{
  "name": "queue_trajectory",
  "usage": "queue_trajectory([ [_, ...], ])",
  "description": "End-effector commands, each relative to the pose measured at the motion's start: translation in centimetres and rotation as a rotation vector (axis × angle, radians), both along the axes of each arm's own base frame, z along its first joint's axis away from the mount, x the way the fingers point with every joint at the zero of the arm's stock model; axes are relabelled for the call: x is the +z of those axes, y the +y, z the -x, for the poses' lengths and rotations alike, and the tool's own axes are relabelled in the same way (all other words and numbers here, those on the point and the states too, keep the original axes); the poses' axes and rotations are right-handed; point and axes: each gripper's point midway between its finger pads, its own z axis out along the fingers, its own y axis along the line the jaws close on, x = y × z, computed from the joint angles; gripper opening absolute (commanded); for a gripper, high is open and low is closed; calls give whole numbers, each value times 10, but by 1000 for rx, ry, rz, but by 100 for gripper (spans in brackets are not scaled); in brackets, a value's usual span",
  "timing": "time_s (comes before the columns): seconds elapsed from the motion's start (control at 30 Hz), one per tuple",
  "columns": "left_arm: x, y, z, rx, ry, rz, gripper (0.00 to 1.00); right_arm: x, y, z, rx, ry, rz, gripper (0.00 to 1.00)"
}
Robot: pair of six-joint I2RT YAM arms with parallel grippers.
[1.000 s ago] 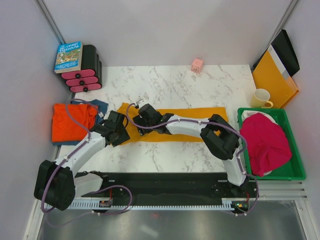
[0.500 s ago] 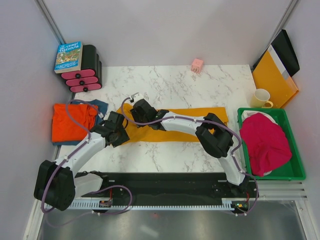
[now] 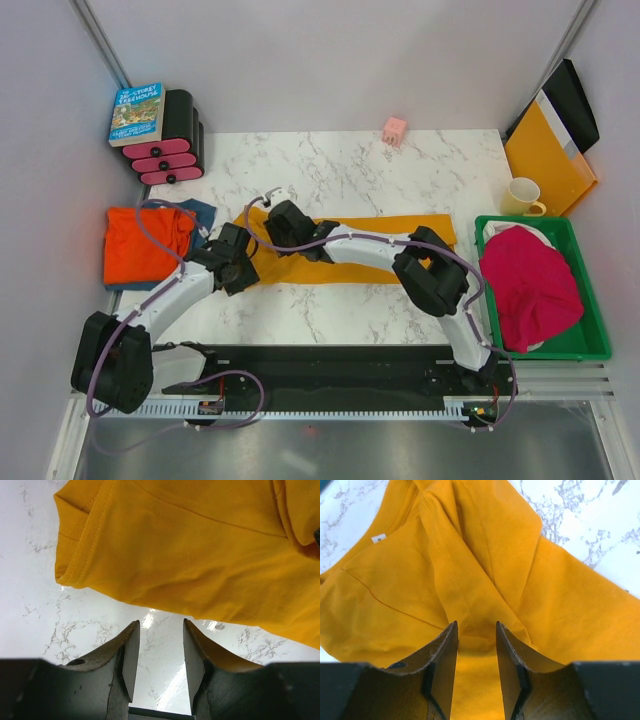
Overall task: Fold and stack the t-shirts
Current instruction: Fold the other side of the tshirt into a rectangle
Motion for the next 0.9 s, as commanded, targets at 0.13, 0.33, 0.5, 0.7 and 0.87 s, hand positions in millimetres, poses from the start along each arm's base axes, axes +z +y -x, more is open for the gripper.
queue_trajectory([
  [0.13,-11,-5,-19,32,-12,2,26,64,-6,25,-9,-43,-108,8],
  [0.33,-13,-13,-33,37,3,16,11,34,-15,36,-17,26,-59,0],
  [0.5,-1,-17,-44,29,-34,25,15,27,-38,42,-74,30,-21,0],
  [0.7,40,-23,-71,-17,-156,27,48,-1,-79,52,-114,62,45,0],
  [0.87,54,-26,-86,-29,-178,19,52,-9,-83,56,-132,80,13,0],
])
